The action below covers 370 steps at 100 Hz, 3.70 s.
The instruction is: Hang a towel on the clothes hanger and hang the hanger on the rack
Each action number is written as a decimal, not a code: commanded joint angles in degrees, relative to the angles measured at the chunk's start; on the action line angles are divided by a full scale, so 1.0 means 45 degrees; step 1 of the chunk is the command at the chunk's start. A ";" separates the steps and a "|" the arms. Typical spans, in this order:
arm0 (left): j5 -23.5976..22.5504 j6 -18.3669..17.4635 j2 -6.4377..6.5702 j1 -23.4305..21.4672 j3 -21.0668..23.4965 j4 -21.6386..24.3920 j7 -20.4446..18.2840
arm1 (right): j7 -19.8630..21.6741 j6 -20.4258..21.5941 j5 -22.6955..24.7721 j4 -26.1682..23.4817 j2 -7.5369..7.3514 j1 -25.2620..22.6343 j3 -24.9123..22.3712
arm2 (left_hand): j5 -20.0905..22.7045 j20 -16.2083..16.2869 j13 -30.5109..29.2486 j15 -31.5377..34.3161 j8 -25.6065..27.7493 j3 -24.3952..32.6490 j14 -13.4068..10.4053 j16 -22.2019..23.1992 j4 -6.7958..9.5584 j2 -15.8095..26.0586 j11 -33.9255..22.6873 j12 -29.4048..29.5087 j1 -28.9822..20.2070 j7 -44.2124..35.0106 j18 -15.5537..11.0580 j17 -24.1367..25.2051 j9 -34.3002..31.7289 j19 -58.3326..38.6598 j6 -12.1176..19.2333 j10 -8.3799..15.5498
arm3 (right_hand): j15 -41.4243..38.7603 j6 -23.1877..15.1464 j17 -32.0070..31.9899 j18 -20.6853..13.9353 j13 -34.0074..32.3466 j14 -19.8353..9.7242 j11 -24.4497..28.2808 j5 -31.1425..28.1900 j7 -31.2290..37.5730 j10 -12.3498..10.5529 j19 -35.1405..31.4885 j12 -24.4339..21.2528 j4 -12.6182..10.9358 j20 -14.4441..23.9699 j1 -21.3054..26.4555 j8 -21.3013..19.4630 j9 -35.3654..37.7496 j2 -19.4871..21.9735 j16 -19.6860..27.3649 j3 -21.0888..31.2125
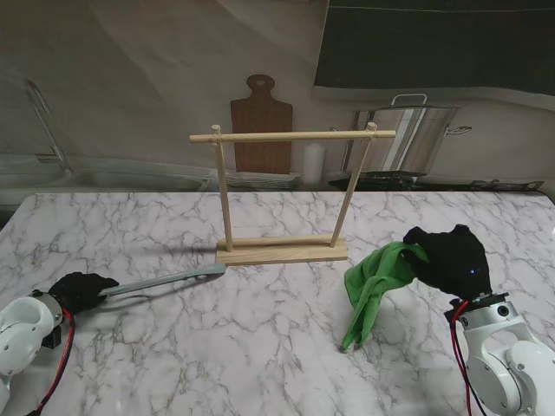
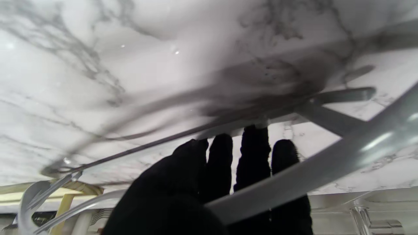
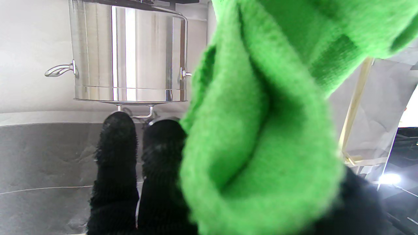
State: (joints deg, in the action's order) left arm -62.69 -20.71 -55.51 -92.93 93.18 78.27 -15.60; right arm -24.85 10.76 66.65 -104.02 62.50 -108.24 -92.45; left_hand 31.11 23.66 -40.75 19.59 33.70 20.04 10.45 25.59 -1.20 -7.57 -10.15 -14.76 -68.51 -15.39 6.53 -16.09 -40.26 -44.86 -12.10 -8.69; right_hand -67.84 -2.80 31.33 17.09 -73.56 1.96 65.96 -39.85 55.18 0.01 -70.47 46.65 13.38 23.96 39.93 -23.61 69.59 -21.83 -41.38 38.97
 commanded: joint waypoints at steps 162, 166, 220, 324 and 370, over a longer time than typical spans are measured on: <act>0.7909 0.2581 -0.1138 0.1433 -0.4354 0.1652 0.0110 | -0.0221 0.2612 -0.1753 -0.2850 0.0538 -0.2489 -0.1485 | 0.2729 0.1710 -0.6661 1.3953 0.6688 0.4835 0.0739 0.5755 0.4383 -0.0404 -0.6194 -0.6220 0.1286 -0.8020 0.1518 -1.0129 -0.4568 -1.5465 0.0611 -0.0858 | -0.2645 0.0116 0.1285 0.0338 -0.0432 -0.0475 0.0259 -0.1684 0.1175 0.0029 -0.0668 -0.0051 0.0079 -0.0105 0.0293 -0.0083 0.1836 -0.0245 -0.0465 0.2287; 0.8135 0.2750 -0.1195 0.1687 -0.4707 0.1499 0.0202 | -0.0243 0.2644 -0.1774 -0.2935 0.0547 -0.2535 -0.1452 | 0.2755 0.1701 -0.6667 1.3935 0.6682 0.4828 0.0745 0.5724 0.4376 -0.0396 -0.6045 -0.6037 0.1280 -0.8029 0.1531 -1.0123 -0.4576 -1.5435 0.0629 -0.0862 | -0.2667 0.0128 0.1307 0.0338 -0.0426 -0.0474 0.0244 -0.1697 0.1158 0.0021 -0.0683 -0.0057 0.0091 -0.0113 0.0275 -0.0084 0.1861 -0.0255 -0.0475 0.2314; 1.1507 0.4067 -0.2481 0.4055 -0.8531 0.0133 0.2563 | -0.0056 0.3171 -0.2691 -0.3362 0.0643 -0.2387 -0.0465 | 0.2605 0.1655 -0.6560 1.3953 0.6686 0.4543 0.0765 0.5650 0.3969 -0.0328 -0.5904 -0.5615 0.0997 -0.7914 0.1614 -1.0104 -0.4417 -1.5300 0.0582 -0.0998 | -0.2728 0.0214 0.1398 0.0384 -0.0422 -0.0438 0.0161 -0.1785 0.1059 -0.0018 -0.0807 -0.0087 0.0127 -0.0160 0.0241 -0.0063 0.2013 -0.0309 -0.0499 0.2428; 1.5870 0.5160 -0.2438 0.3946 -0.8908 0.0594 -0.0232 | -0.1436 0.1800 -0.2464 -0.2122 0.0687 -0.0101 0.0832 | 0.1666 0.0131 -0.1781 0.2135 0.7640 0.2052 0.4158 -0.0387 0.0652 0.0535 -0.0740 -0.1527 -0.1214 -0.7030 0.4404 -0.4951 -0.2799 -0.5068 0.0186 -0.2289 | -0.2657 0.0031 0.1267 0.0289 -0.0420 -0.0461 0.0188 -0.1681 0.1005 -0.0094 -0.0804 -0.0016 0.0119 -0.0271 0.0243 -0.0162 0.1887 -0.0135 -0.0466 0.2193; 1.6742 0.5216 -0.2620 0.4016 -0.9035 0.0452 -0.0220 | -0.1197 -0.0100 -0.2661 -0.1254 0.0691 0.0675 0.1415 | 0.1722 0.0125 -0.2031 0.2351 0.7783 0.2184 0.4125 -0.0268 0.0509 0.0457 -0.0770 -0.1767 -0.1213 -0.6914 0.4236 -0.5146 -0.2899 -0.5470 0.0083 -0.2376 | -0.2632 0.0187 0.1235 0.0354 -0.0421 -0.0427 0.0193 -0.1652 0.0977 -0.0050 -0.0865 -0.0017 0.0089 -0.0259 0.0331 -0.0140 0.1876 -0.0075 -0.0452 0.2072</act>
State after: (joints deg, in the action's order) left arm 12.23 2.58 -67.00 -75.03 52.79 80.09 -15.51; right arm -29.29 10.67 54.61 -110.78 65.36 -105.74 -86.26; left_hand 36.31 25.12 -48.90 29.10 66.18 29.99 26.07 24.69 3.34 -9.60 -12.89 -21.75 -69.27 -42.39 25.76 -37.50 -53.02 -68.43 -11.95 -19.22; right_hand -78.35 1.48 37.25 17.24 -74.26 1.95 65.96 -44.10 55.18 0.01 -72.88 46.39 13.40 23.24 38.83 -23.03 74.78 -24.32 -41.49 44.76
